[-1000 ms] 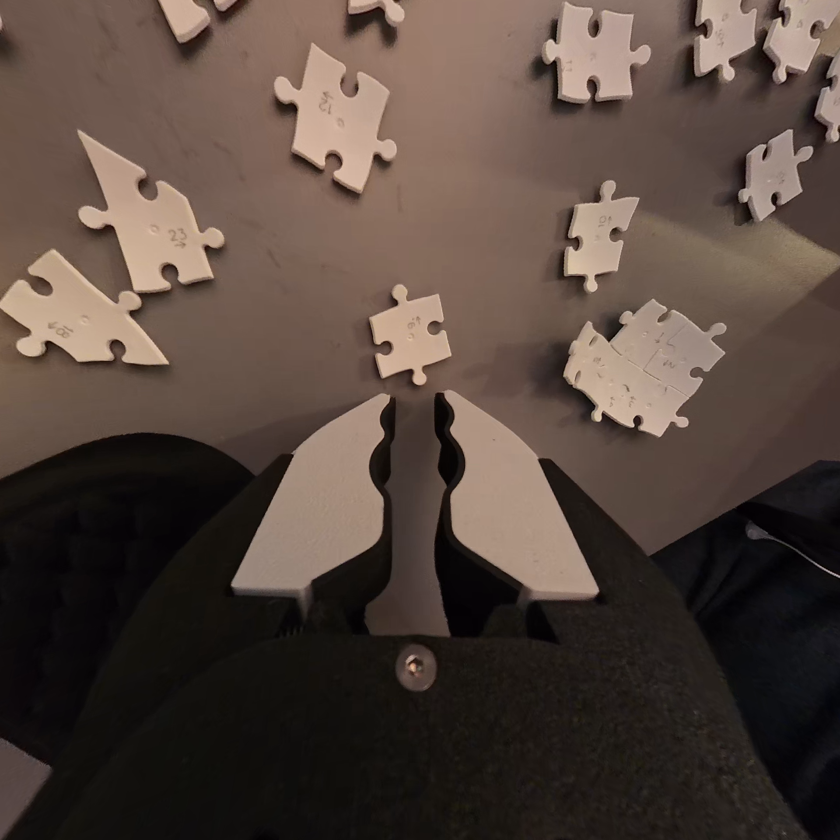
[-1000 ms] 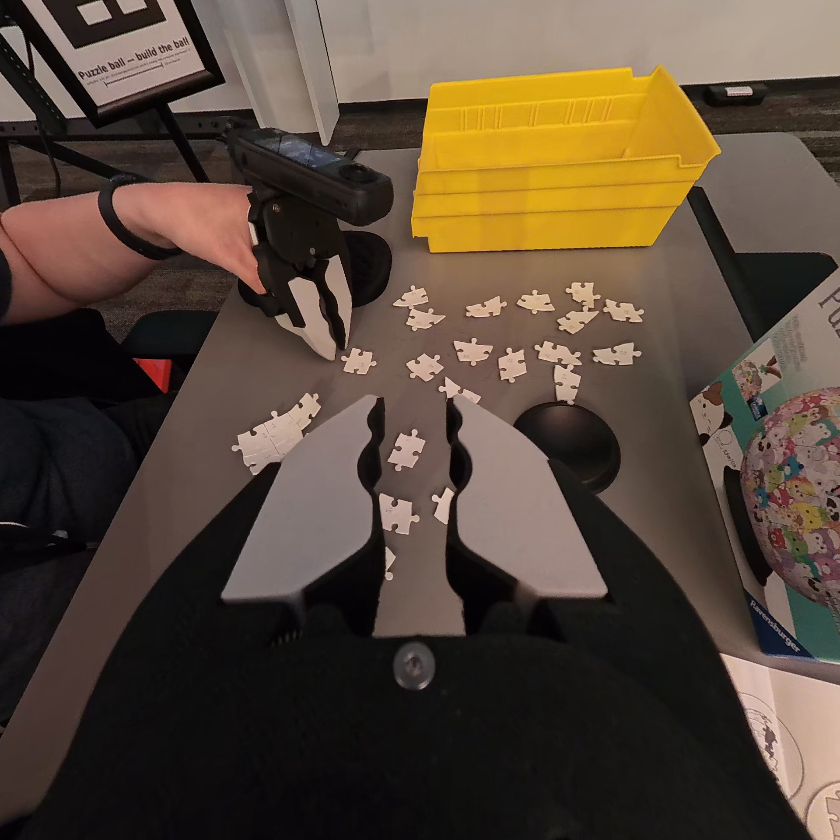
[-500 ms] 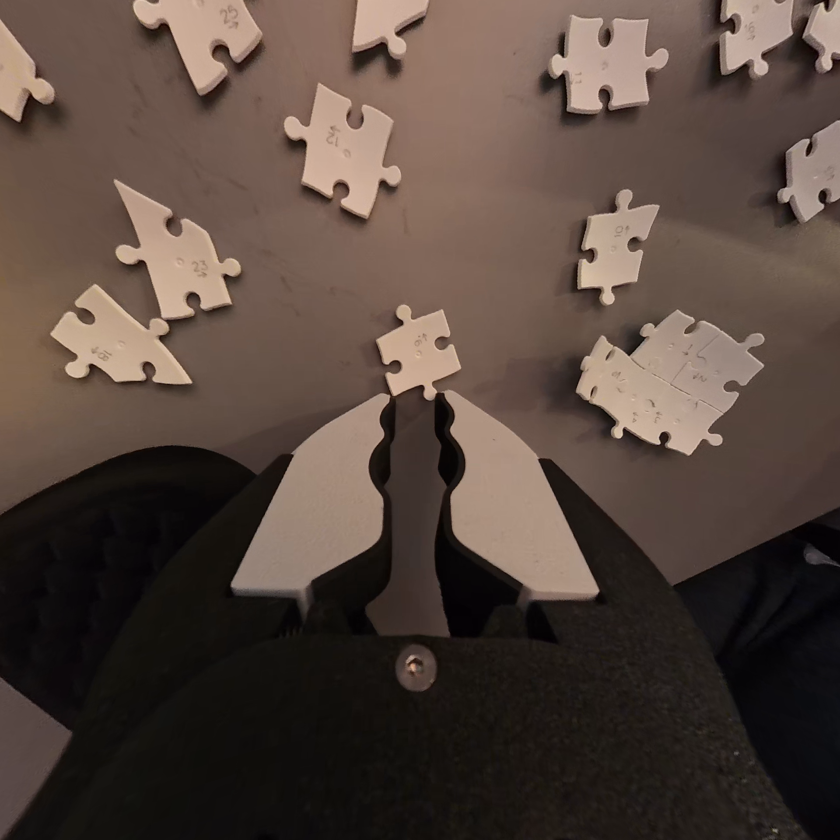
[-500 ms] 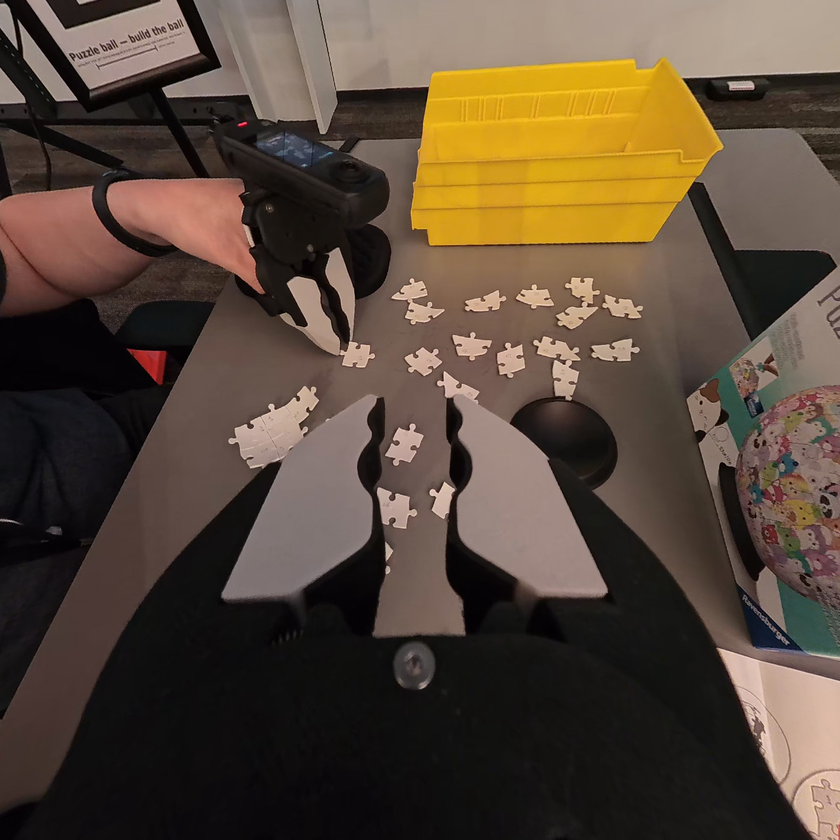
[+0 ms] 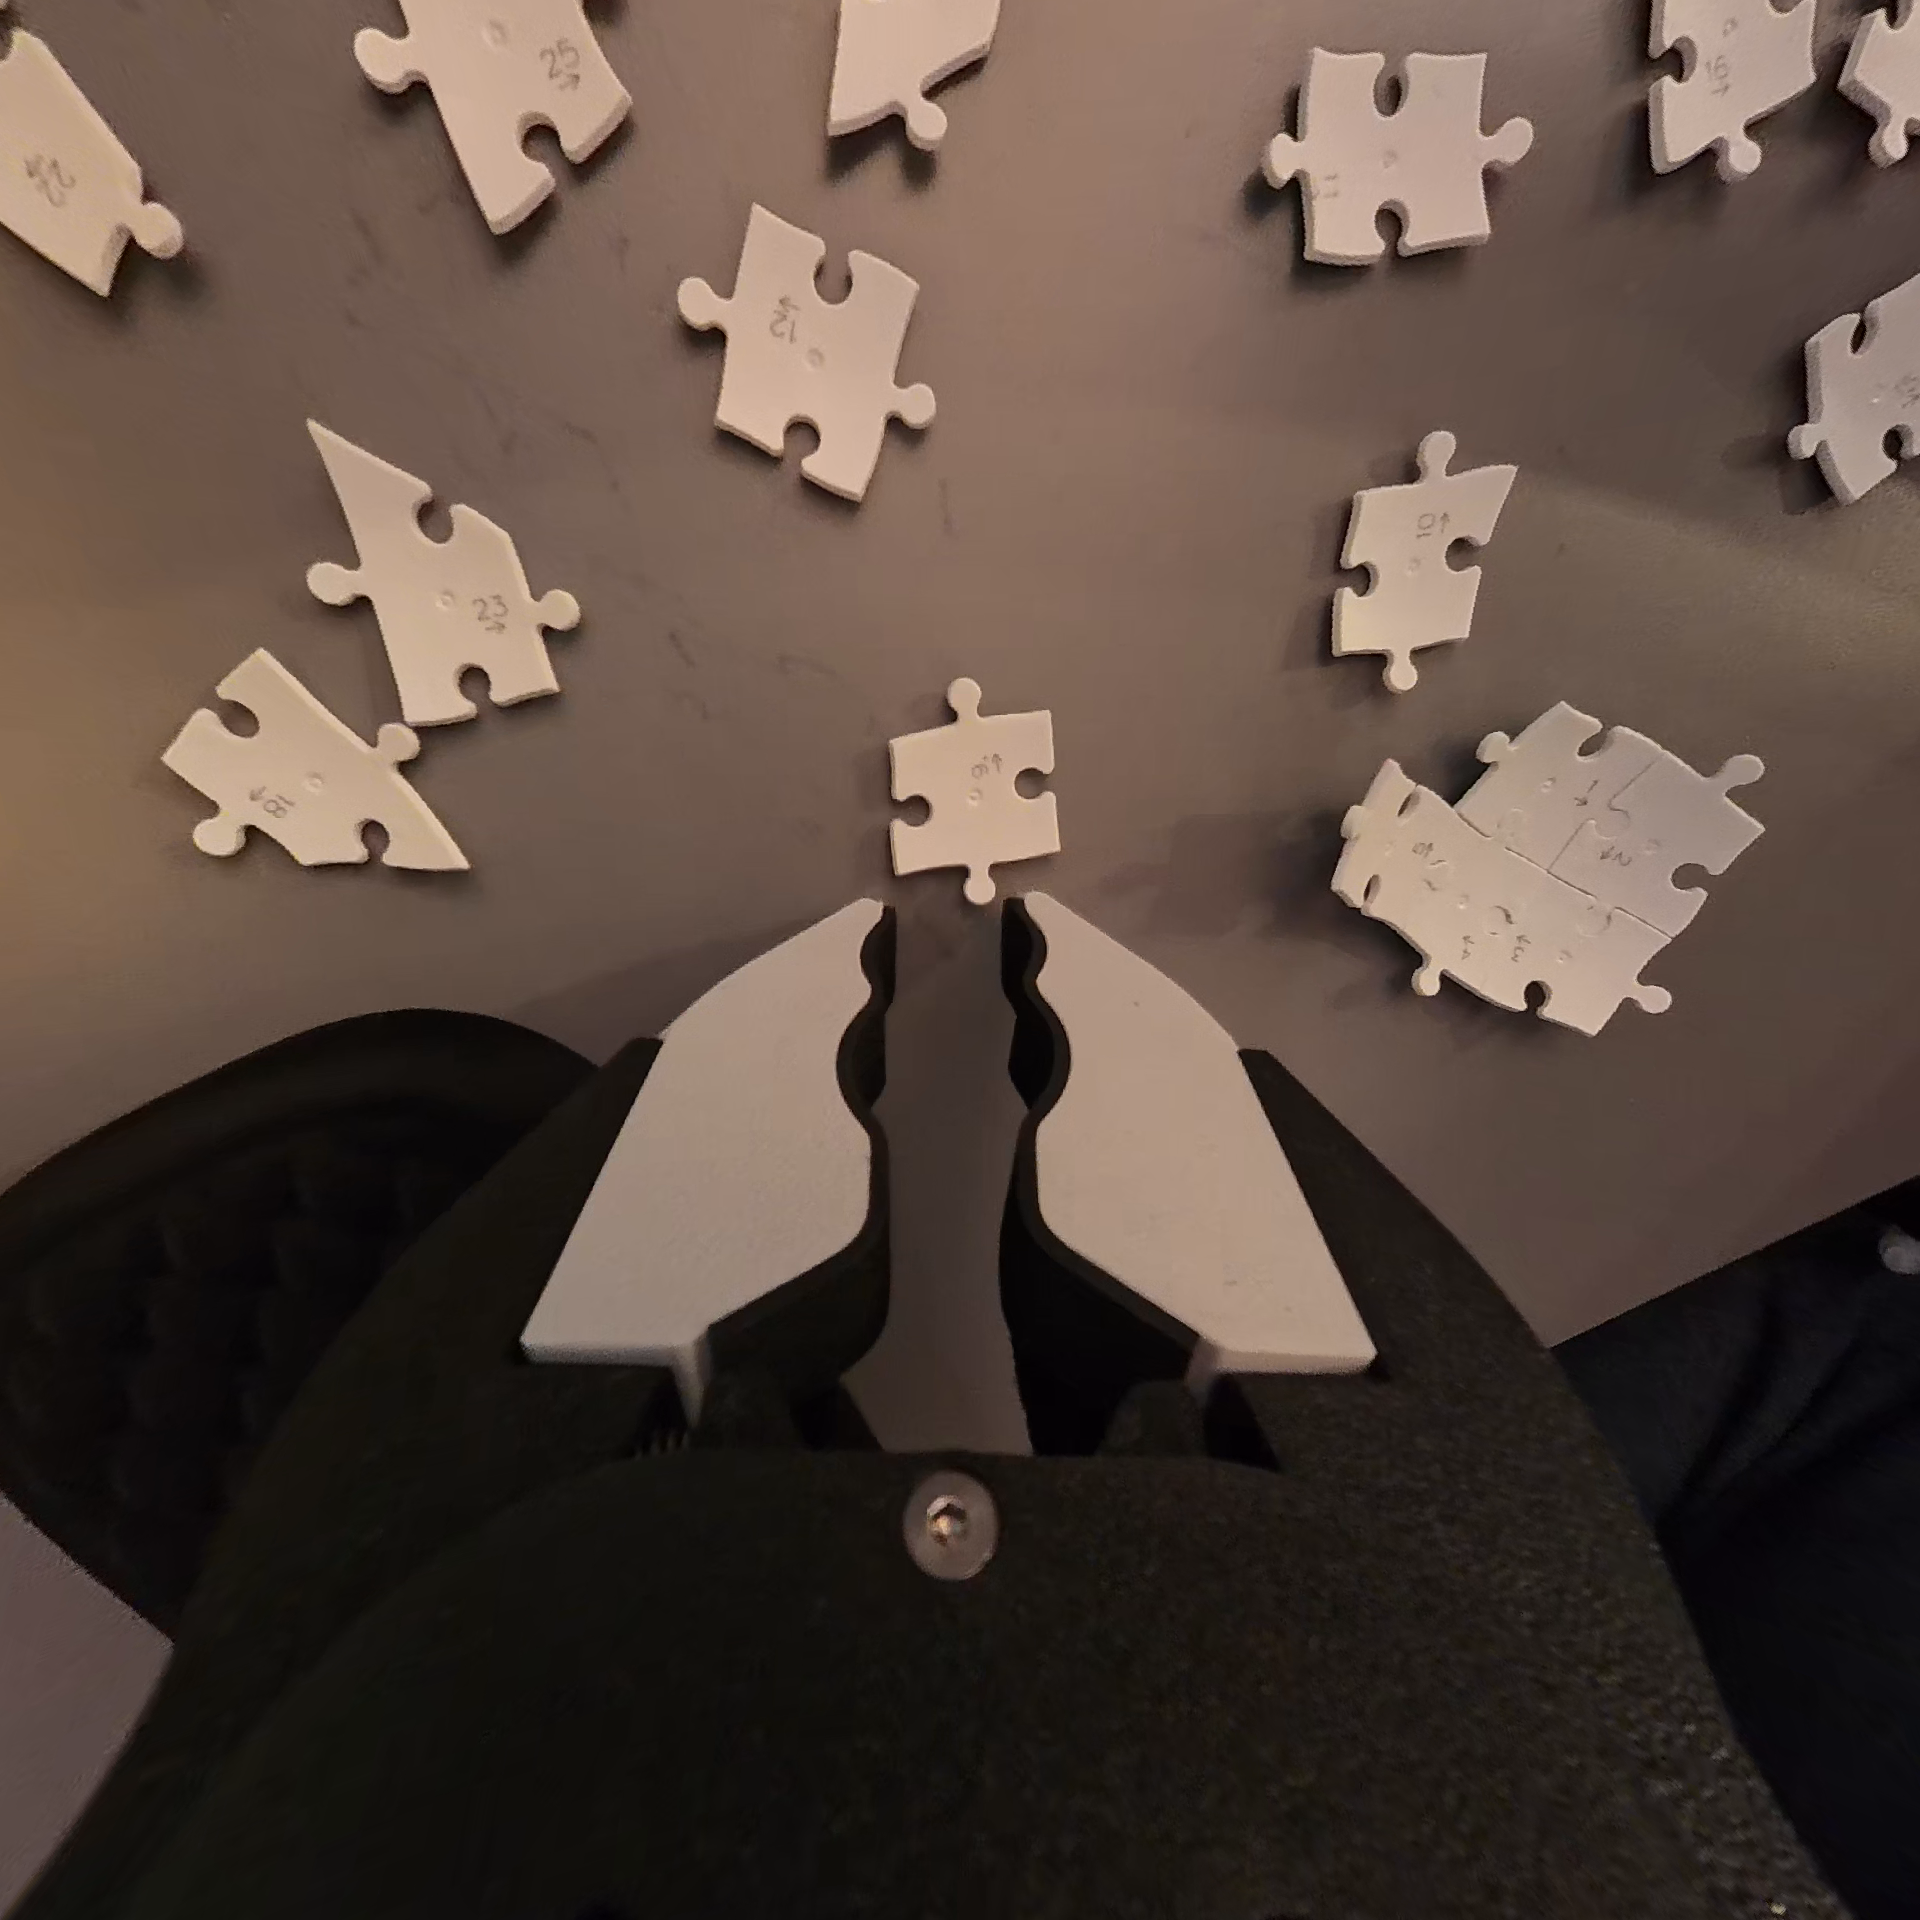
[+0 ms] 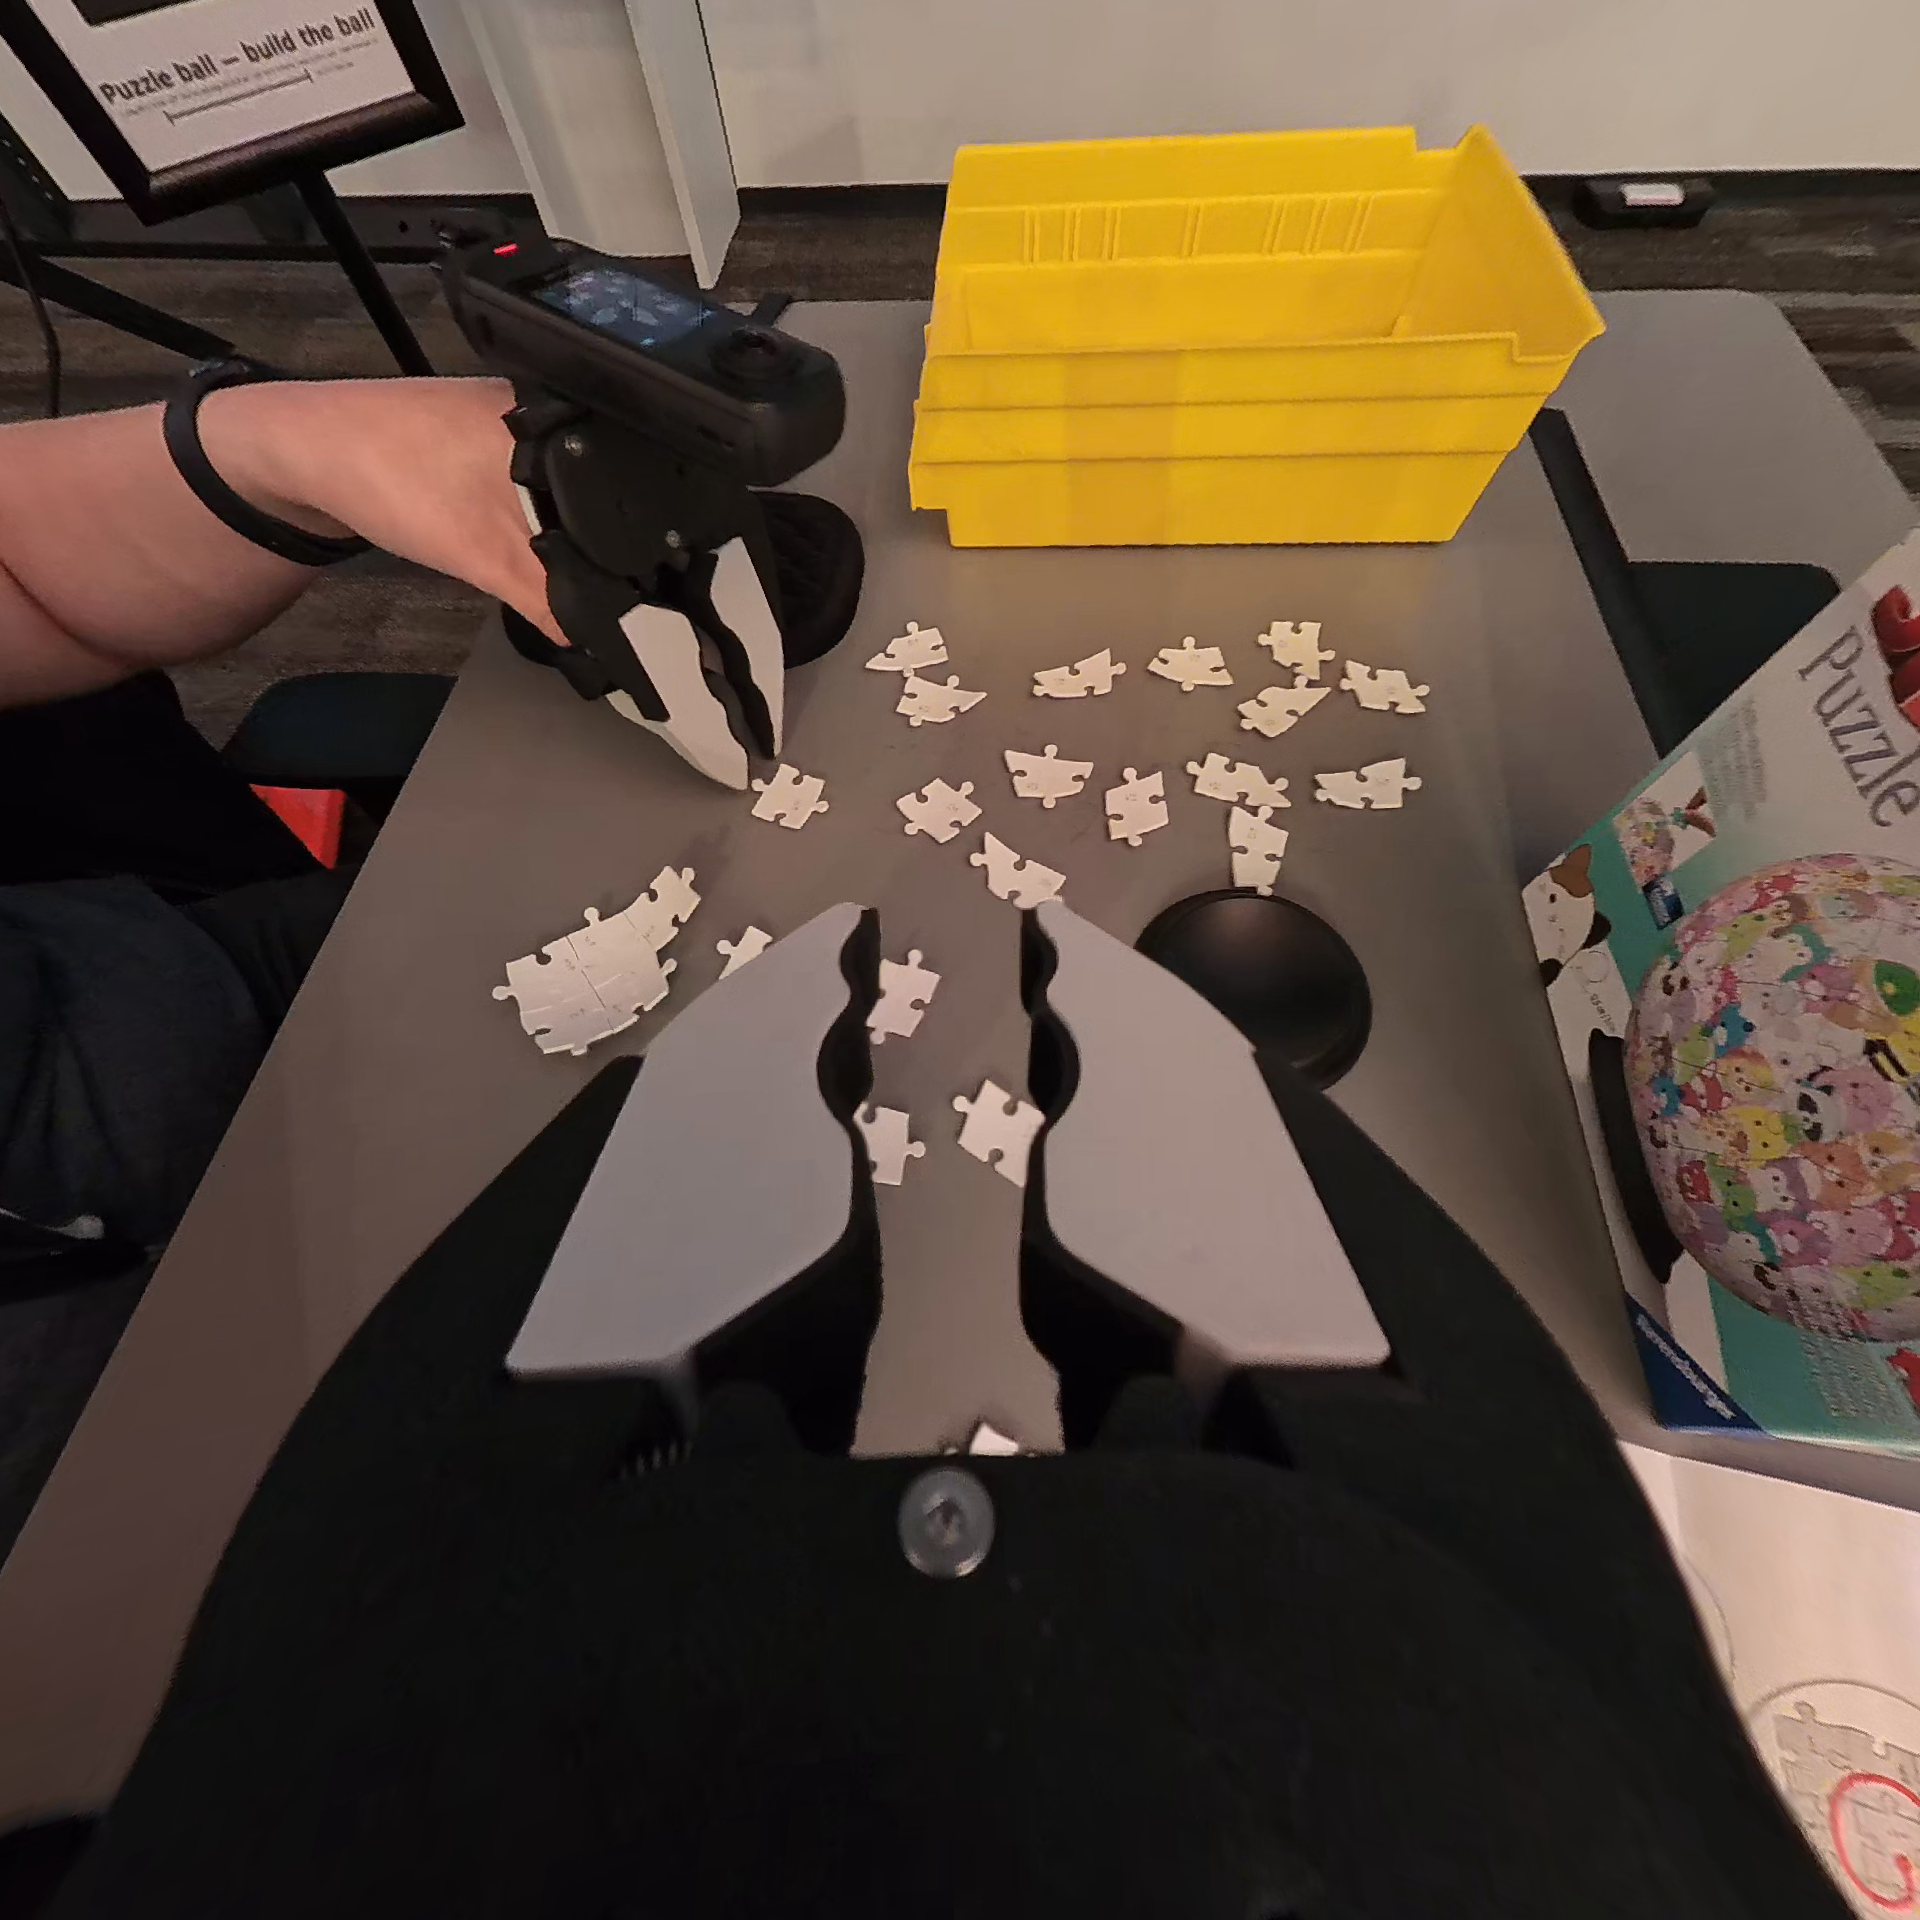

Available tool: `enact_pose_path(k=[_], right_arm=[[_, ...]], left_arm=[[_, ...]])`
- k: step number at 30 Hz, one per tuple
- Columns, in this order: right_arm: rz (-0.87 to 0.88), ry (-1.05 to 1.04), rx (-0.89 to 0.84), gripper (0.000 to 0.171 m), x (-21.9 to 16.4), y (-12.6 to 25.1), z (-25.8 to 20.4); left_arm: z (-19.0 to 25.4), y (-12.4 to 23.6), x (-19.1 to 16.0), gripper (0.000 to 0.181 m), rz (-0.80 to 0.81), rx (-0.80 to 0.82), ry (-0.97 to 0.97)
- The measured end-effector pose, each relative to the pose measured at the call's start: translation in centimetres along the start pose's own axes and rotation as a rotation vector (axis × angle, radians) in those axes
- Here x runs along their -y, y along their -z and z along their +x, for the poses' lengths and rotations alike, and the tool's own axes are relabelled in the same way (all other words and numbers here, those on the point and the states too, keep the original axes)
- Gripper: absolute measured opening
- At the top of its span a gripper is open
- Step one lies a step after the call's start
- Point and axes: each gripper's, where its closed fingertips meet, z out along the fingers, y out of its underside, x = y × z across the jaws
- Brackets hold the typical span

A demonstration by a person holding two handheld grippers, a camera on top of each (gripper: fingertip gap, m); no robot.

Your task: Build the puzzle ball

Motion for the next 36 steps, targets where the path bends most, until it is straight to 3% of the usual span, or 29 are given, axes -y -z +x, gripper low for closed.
enact_pose_path(k=[7, 11, 18, 23, 26, 30, 36], right_arm=[[0.12, 0.027, -0.076, 0.027, 1.8, 2.4, 1.2], [0.247, 0.076, -0.143, 0.028, 3.6, 4.1, 1.9], [0.364, 0.073, -0.193, 0.049, 4.3, 5.9, 3.2], [0.425, 0.086, -0.31, 0.067, 4.4, 7.2, 4.8], [0.446, 0.08, -0.389, 0.076, 4.3, 8.0, 6.0], [0.487, 0.08, -0.473, 0.075, 4.4, 9.3, 7.1], [0.529, 0.195, -0.541, 0.059, 4.8, 10.2, 6.9]], left_arm=[[-0.3, 1.9, 0.6, 0.019, 0.109, 0.041, -0.001], [-0.6, 4.0, 1.9, 0.019, 0.267, 0.096, -0.021], [-1.3, 9.4, 5.2, 0.021, 0.688, 0.24, -0.107], [-0.9, 12.0, 6.7, 0.028, 0.903, 0.174, -0.107], [-1.1, 13.5, 7.6, 0.042, 1.023, 0.156, -0.118], [-1.9, 15.3, 8.8, 0.059, 1.159, 0.243, -0.181], [-1.8, 17.8, 11.7, 0.064, 1.246, 0.278, -0.268]])
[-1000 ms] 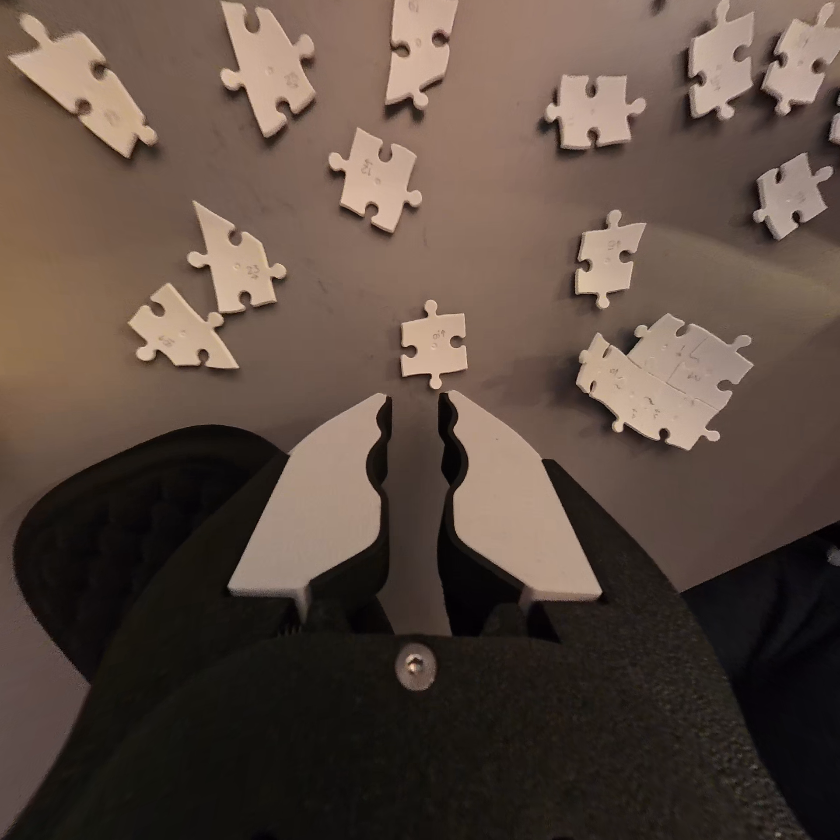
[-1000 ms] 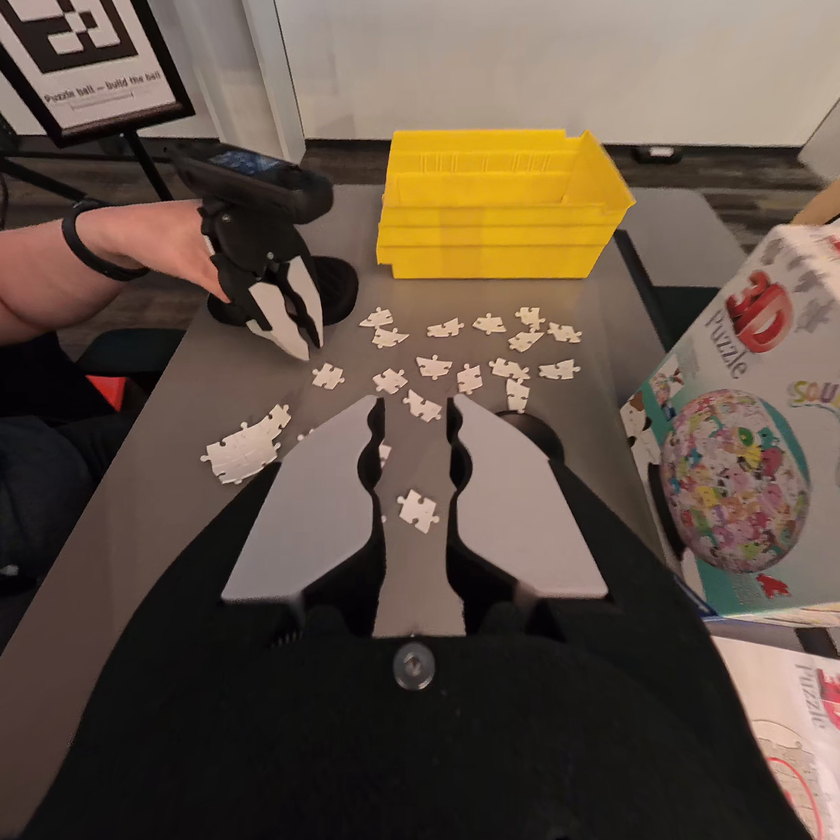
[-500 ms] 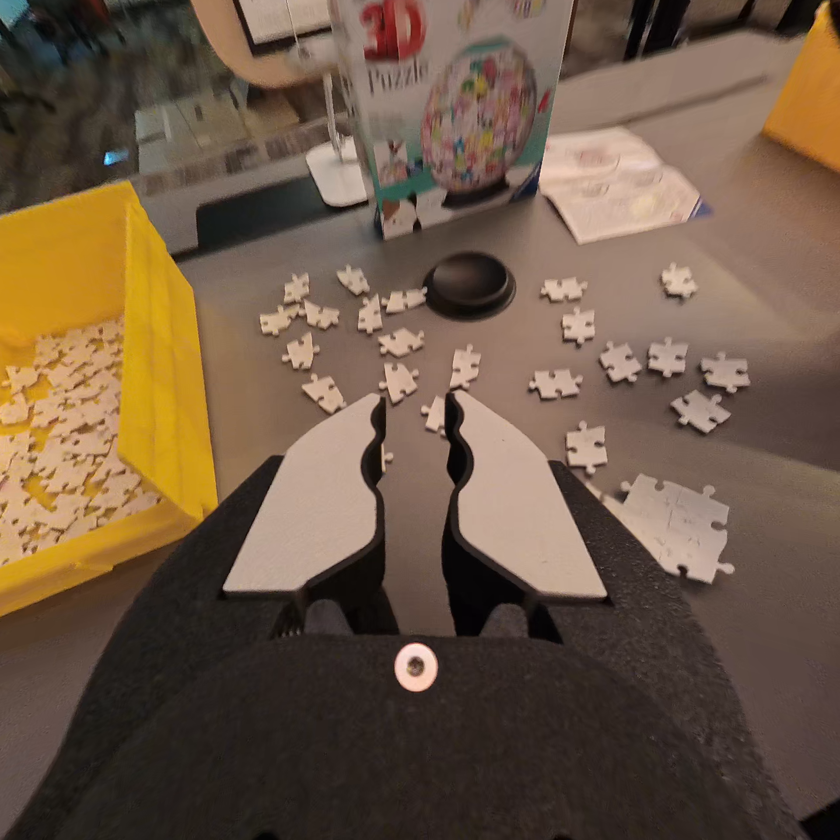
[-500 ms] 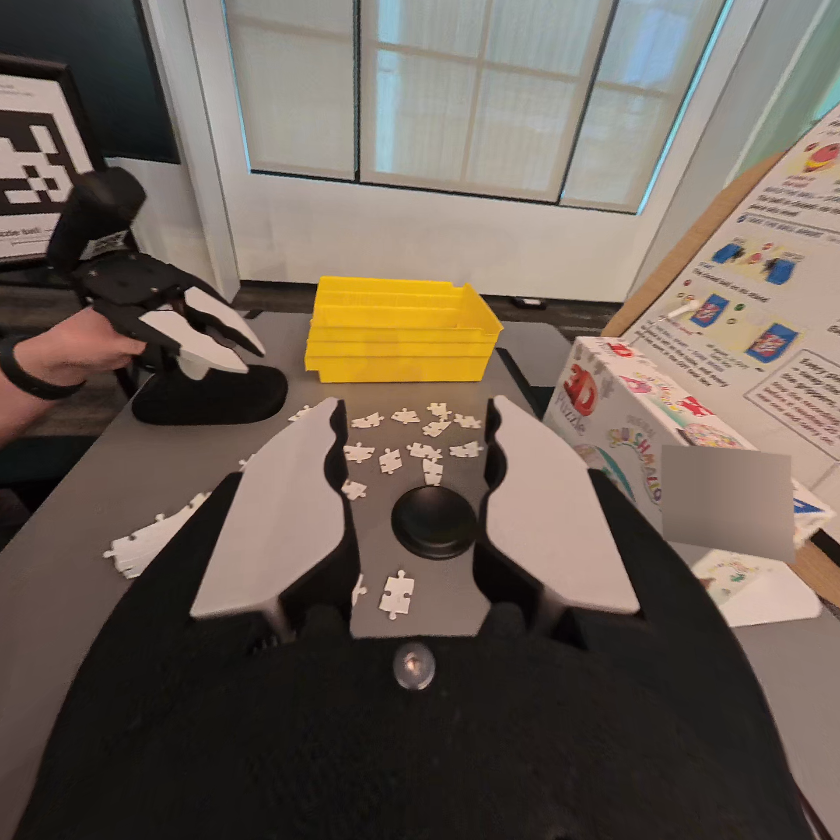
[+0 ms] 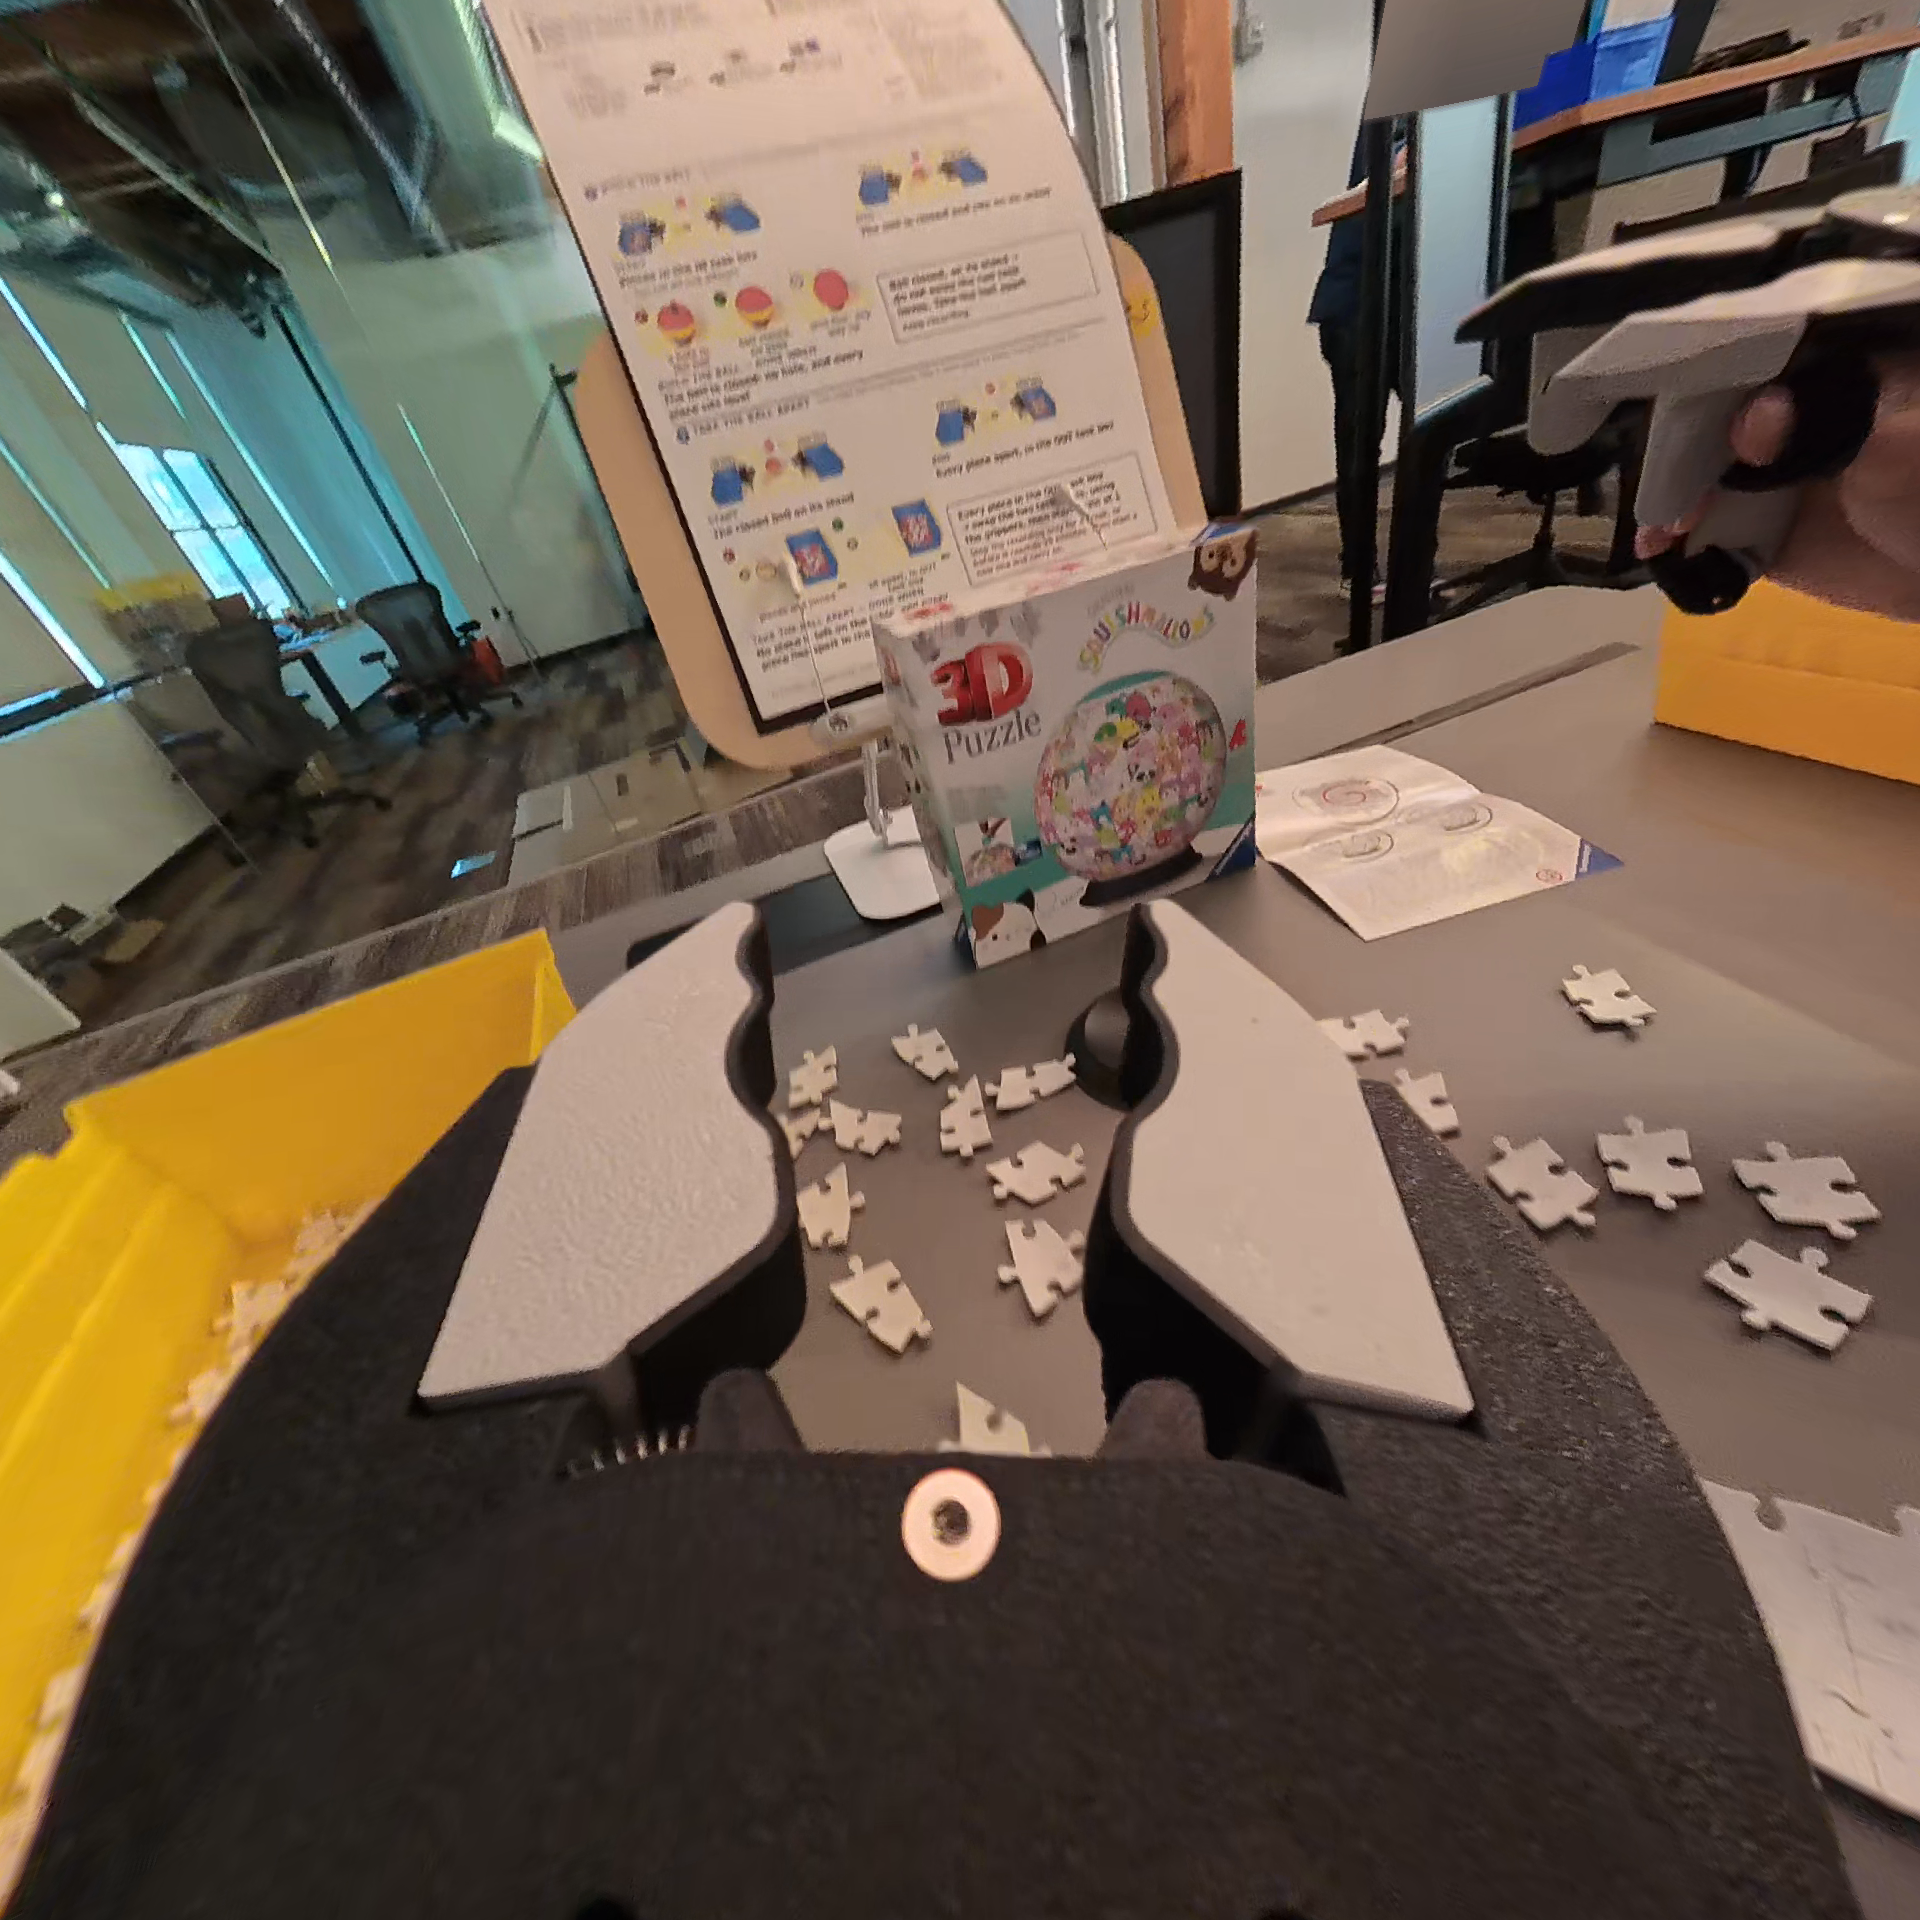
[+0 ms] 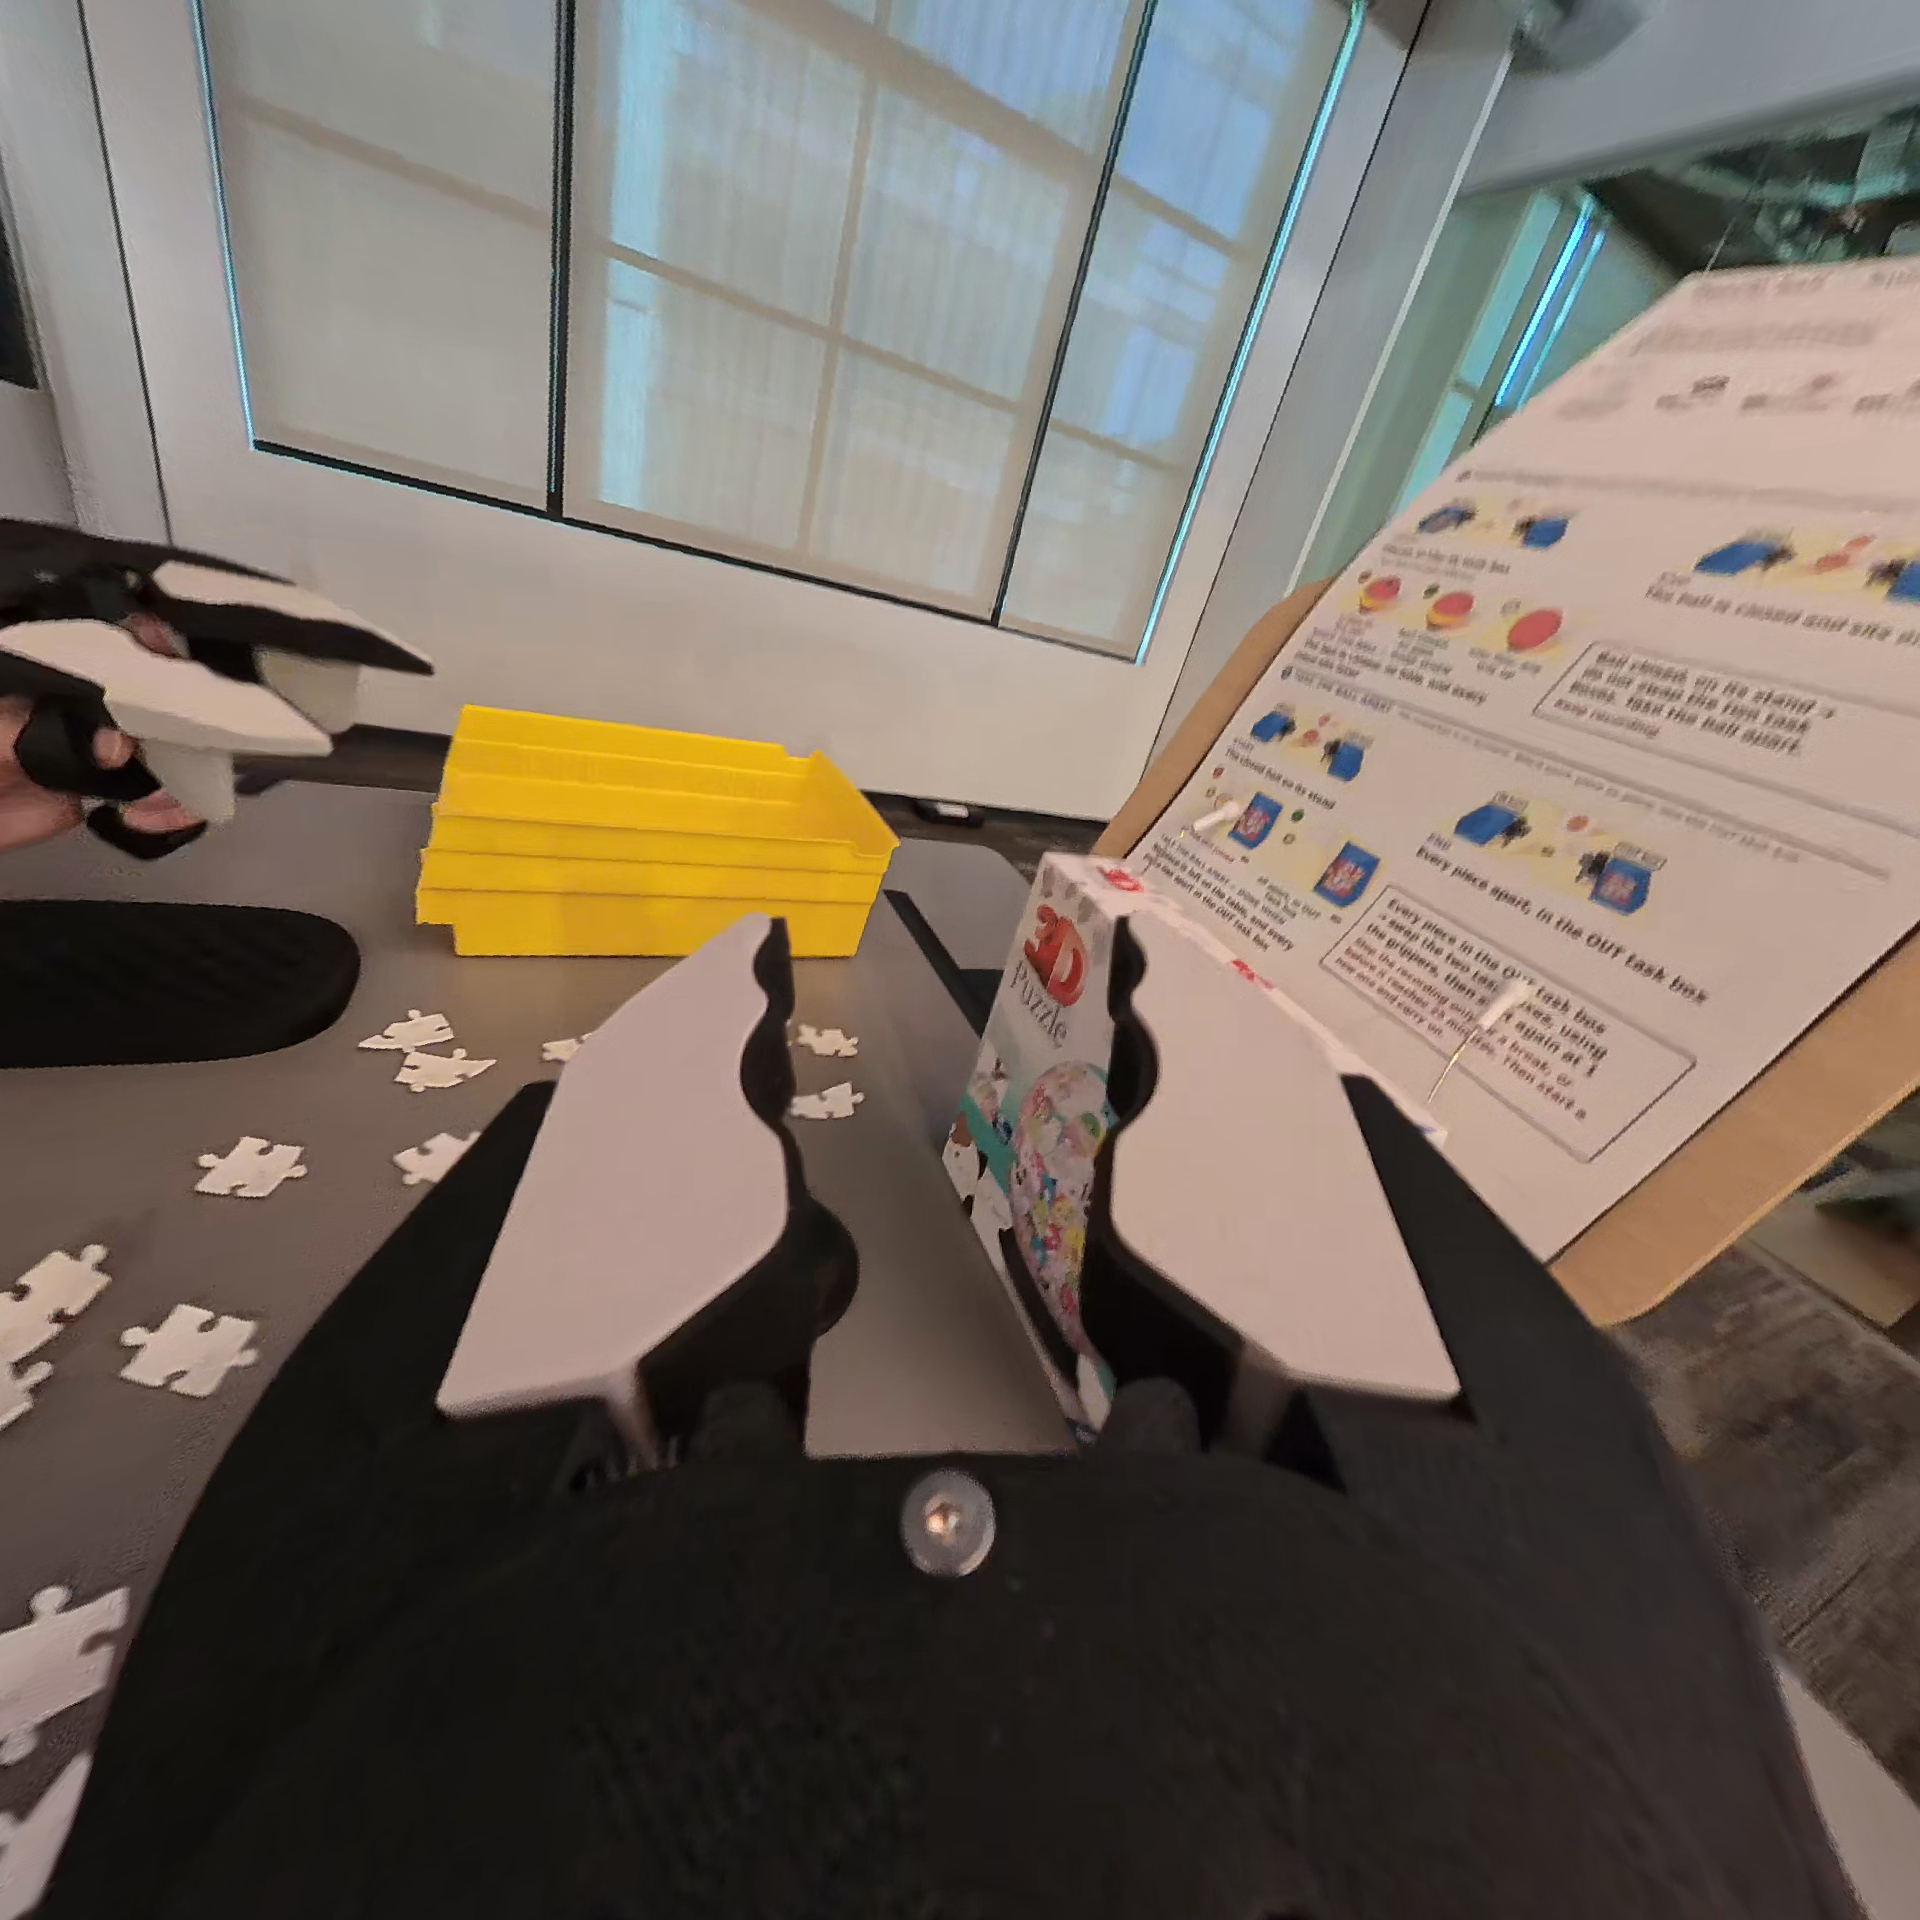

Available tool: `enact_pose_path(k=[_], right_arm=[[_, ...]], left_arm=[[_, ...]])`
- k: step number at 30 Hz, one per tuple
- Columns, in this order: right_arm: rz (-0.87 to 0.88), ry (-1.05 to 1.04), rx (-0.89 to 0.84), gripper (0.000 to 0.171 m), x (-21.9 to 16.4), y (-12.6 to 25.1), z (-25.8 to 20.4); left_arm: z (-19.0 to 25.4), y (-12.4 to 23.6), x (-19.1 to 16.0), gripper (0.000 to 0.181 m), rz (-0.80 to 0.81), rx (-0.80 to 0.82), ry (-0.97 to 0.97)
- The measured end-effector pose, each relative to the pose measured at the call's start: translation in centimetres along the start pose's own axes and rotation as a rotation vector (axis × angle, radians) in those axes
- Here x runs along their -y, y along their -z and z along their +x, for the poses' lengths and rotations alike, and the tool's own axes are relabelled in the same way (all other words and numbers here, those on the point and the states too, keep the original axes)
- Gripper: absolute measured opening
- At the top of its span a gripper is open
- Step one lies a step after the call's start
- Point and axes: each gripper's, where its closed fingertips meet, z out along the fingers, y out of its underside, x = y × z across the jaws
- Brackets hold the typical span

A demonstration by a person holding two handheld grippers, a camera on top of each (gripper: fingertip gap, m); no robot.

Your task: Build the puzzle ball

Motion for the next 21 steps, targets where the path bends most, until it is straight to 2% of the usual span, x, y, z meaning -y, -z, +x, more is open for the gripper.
enact_pose_path(k=[5, 8, 10, 14, 18, 19, 21], right_arm=[[0.057, 0.066, 0.025, 0.058, 0.4, -0.1, -1.3], [-0.028, 0.02, 0.063, 0.065, -1.4, -1.1, -1.7], [-0.082, 0.01, 0.069, 0.064, -2.7, -1.6, -1.9], [-0.163, 0.094, -0.022, 0.037, -4.6, -2.0, -1.0], [-0.173, 0.159, -0.011, 0.009, -5.4, -2.2, -1.5], [-0.183, 0.159, 0.002, 0.001, -5.8, -2.2, -1.7], [-0.207, 0.146, 0.025, 0.001, -6.4, -2.4, -2.0]], left_arm=[[-1.7, -1.3, 2.2, 0.064, 0.063, 0.0, -0.093], [-3.1, -1.8, 2.8, 0.058, 0.097, -0.002, -0.126], [-3.8, -2.2, 2.5, 0.057, 0.079, -0.028, -0.13], [-4.9, -2.9, 1.0, 0.047, 0.038, -0.08, -0.15], [-5.7, -3.2, -1.1, 0.035, -0.002, -0.132, -0.121], [-6.0, -3.1, -1.5, 0.029, -0.002, -0.14, -0.106], [-7.2, -3.0, -2.3, 0.0, 0.006, -0.108, -0.054]])
